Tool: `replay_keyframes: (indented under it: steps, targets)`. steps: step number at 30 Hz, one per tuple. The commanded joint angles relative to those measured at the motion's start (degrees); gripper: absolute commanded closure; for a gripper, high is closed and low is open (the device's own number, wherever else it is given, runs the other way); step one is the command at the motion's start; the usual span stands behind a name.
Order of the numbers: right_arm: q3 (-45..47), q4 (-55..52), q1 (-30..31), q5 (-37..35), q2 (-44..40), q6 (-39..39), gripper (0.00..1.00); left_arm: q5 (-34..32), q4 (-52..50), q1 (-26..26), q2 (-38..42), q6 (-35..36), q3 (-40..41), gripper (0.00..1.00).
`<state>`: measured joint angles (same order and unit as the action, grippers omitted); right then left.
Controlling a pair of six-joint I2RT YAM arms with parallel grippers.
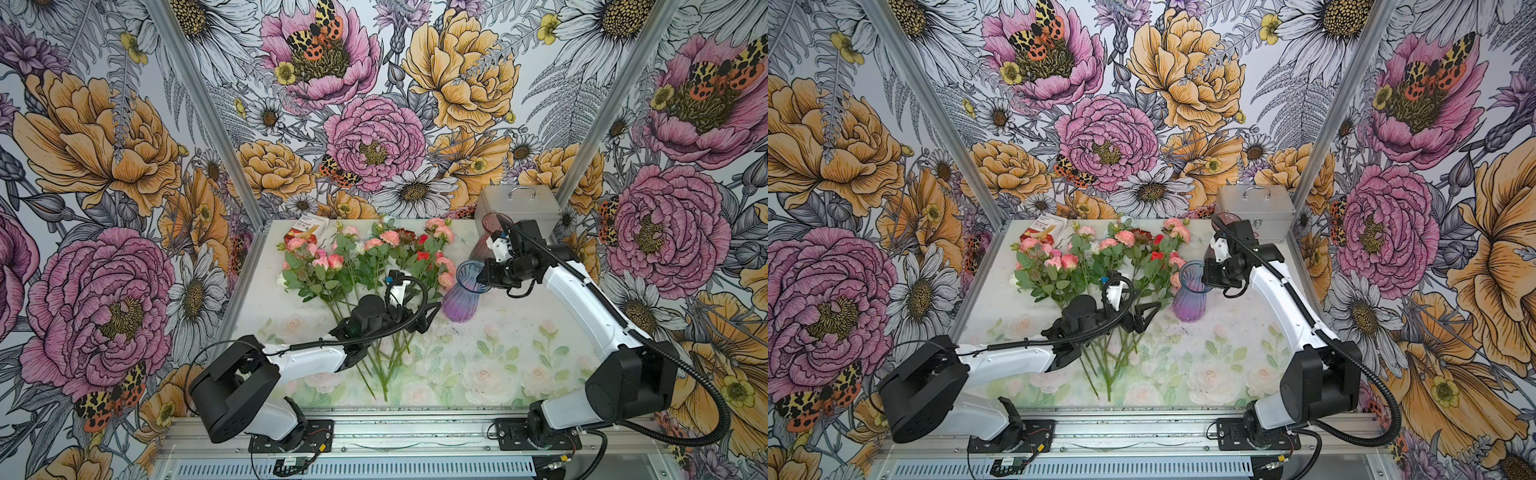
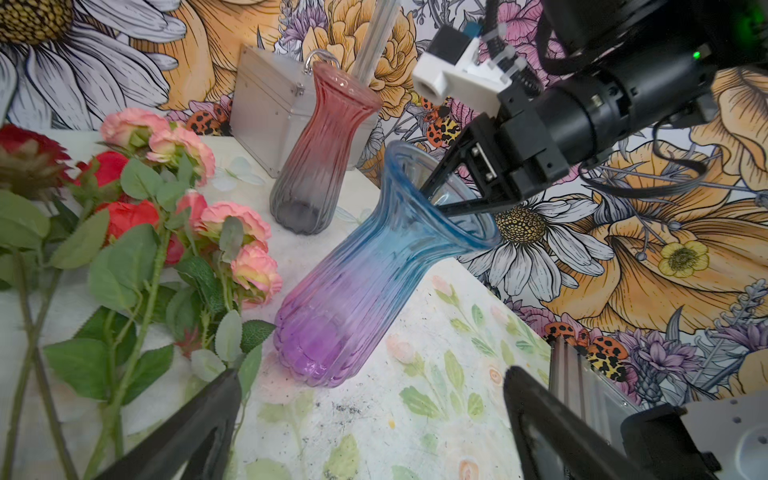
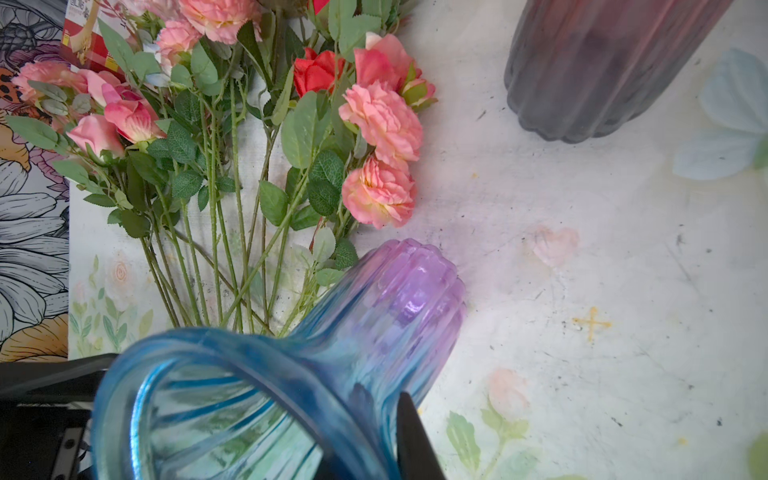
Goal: Place the pink flowers into the vase
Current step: Move the vase to the center of the board, then pick up the flower at the center of the board.
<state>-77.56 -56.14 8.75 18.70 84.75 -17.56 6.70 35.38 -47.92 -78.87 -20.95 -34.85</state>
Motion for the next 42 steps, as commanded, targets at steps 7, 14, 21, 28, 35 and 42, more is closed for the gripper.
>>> replay_keyframes:
  steps: [7,14,21,28,35,42]
  targets:
    - [-1.7,-3.3,-0.1,-8.4,5.3,1.4,0.8,-7.3,-13.6,5.5,8.7,4.1,0.5,0.01]
    - [-4.3,-3.3,0.0,-8.7,5.9,2.2,0.6,-9.9,-18.2,10.6,9.8,-1.9,0.5,0.01]
    - [-7.5,-2.7,0.3,-7.7,5.8,2.3,0.48,-10.6,-21.1,11.7,11.1,0.2,-0.1,0.01]
    - [-10.8,-2.7,1.0,-7.4,6.3,2.0,0.42,-12.2,-23.6,11.3,13.1,1.2,-1.0,0.01]
    - [-11.3,-2.7,1.4,-7.0,3.9,1.7,0.29,-13.9,-26.1,13.7,14.7,-7.0,-0.6,0.01]
    - [-13.3,-2.9,1.9,-10.2,-0.7,1.3,0.07,-9.3,-32.4,16.8,14.8,-10.2,-3.6,0.01]
